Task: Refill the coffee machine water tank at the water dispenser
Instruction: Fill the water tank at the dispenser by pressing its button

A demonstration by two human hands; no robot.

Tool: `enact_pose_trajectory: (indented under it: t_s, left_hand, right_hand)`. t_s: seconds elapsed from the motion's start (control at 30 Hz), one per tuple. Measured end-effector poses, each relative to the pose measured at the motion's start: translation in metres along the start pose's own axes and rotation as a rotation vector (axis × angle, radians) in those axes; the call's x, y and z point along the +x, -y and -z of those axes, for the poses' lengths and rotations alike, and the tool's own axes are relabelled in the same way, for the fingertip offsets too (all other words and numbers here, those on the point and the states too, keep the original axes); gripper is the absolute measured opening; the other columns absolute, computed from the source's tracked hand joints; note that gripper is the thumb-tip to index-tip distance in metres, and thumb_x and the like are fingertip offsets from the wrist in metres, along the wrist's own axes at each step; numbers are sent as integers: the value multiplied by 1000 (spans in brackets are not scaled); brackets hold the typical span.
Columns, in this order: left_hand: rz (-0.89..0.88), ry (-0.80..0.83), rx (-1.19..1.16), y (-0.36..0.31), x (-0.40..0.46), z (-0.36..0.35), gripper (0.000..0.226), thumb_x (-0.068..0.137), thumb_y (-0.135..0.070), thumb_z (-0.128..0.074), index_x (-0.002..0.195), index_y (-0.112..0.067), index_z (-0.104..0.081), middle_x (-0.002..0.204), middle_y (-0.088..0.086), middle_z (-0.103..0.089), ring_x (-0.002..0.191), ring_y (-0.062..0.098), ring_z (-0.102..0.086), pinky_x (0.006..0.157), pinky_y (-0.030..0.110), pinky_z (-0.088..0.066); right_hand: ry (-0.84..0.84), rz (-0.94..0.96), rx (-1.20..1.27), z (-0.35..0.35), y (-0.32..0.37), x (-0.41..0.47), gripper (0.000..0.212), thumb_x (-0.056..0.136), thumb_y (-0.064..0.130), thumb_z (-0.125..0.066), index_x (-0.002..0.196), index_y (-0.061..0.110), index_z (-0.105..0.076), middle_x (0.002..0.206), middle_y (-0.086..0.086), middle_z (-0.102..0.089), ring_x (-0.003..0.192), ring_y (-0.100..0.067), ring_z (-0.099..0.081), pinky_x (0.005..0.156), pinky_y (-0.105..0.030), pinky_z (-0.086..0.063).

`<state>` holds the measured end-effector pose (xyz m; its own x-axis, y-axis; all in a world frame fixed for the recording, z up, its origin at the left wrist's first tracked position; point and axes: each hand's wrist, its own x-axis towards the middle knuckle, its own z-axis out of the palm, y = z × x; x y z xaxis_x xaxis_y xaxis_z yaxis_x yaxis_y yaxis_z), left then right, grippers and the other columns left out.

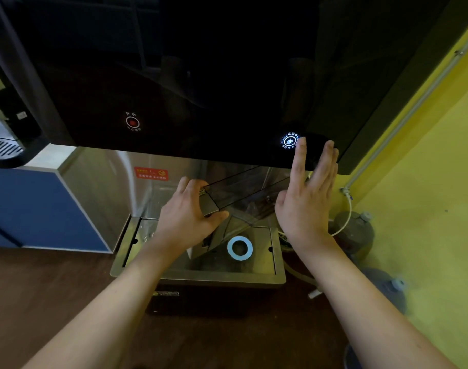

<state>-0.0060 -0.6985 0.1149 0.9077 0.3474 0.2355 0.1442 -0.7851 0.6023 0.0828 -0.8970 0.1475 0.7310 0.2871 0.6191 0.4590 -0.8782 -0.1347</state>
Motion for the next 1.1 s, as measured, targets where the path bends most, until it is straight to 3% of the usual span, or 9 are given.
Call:
enact_pose_trajectory:
  t_s: [0.27, 0.4, 0.5, 0.6, 0.73, 0.83, 1.0, 1.1]
  left_hand:
    - [-2, 4, -2, -1, -1, 0, 76, 73, -59, -72, 132, -17, -47, 122, -5, -44, 104, 13, -51, 87, 43, -53]
    - [-8, 6, -6, 0, -3, 1, 77, 73, -59, -72, 132, -17, -47, 122, -5, -45, 105, 14, -52, 88, 44, -52]
    - [-28, 10, -16, 5, -7, 2, 76, 72, -60, -72, 130, -17, -48, 123, -5, -46, 105, 13, -53, 88, 43, -53]
    - [-42, 34, -23, 10, -14, 7, 76, 71, -62, -69, 130, -20, -47, 126, -7, -45, 108, 11, -53, 87, 38, -53]
    - [-30, 58, 17, 23, -25, 18, 80, 67, -73, -60, 129, -23, -46, 121, -9, -46, 101, 11, -55, 81, 40, -55]
    - [-40, 67, 26, 34, -36, 31, 75, 70, -63, -71, 129, -22, -47, 115, -11, -44, 96, 10, -54, 79, 35, -54]
    - [-60, 86, 12, 65, -54, 64, 76, 69, -68, -64, 128, -25, -47, 112, -13, -44, 93, 11, -55, 75, 36, -55]
    - [-37, 79, -24, 92, -66, 94, 74, 67, -68, -64, 126, -27, -48, 113, -16, -44, 96, 12, -57, 76, 37, -54]
  right_hand:
    - [43, -24, -67, 5, 3, 2, 93, 84, 9, -62, 159, 23, -9, 160, -32, -6, 150, -48, -6, 122, -56, -16]
    - [-34, -10, -24, 9, -2, -3, 81, 84, 12, -57, 157, 14, -21, 156, -27, -24, 147, -43, -22, 122, -55, -16]
    - [-76, 138, 88, 4, -6, -16, 56, 89, 11, -53, 144, 7, -45, 143, -24, -38, 135, -40, -40, 111, -55, -36]
    - [110, 350, 203, -3, -7, -26, 45, 94, 12, -55, 139, 6, -51, 142, -20, -45, 132, -33, -46, 105, -47, -44]
    - [437, 490, 204, -12, 3, -29, 63, 98, 30, -57, 153, 12, -31, 160, -11, -26, 149, -26, -25, 122, -44, -23]
    - [565, 553, 143, -15, 18, -23, 76, 97, 42, -53, 158, 14, -18, 166, -8, -11, 154, -23, -8, 125, -40, -4]
    - [772, 632, 81, -16, 70, -9, 80, 99, 52, -43, 159, 20, 0, 168, 0, 0, 154, -14, 7, 125, -38, 7]
    - [857, 606, 115, -5, 119, -9, 79, 99, 48, -46, 159, 24, -1, 167, 4, -4, 154, -13, 3, 122, -31, 10]
